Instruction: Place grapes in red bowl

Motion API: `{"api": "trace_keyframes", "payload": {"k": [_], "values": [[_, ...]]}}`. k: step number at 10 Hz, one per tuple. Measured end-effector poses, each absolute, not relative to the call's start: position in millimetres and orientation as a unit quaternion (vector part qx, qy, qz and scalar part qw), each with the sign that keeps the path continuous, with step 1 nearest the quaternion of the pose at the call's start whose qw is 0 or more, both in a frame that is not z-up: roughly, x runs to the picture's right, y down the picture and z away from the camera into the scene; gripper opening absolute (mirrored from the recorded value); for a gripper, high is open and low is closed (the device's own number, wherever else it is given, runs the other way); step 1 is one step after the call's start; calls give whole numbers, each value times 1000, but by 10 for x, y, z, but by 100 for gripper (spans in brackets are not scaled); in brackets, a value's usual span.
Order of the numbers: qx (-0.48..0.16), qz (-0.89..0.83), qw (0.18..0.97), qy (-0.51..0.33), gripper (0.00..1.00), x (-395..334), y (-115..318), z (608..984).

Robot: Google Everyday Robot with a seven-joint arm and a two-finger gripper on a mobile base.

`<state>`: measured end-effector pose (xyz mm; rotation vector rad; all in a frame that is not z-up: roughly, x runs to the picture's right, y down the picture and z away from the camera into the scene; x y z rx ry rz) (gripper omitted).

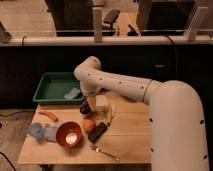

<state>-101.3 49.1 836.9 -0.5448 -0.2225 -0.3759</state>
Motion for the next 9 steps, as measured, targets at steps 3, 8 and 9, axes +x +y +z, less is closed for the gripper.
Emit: {"api": "trace_keyframes", "payload": {"k": [3, 8, 9], "values": [[-276, -184, 937, -110, 80, -1019, 543, 8504], [-285, -168, 938, -103, 73, -937, 662, 8684], [-288, -167, 937, -102, 64, -931, 684, 8702]]}}
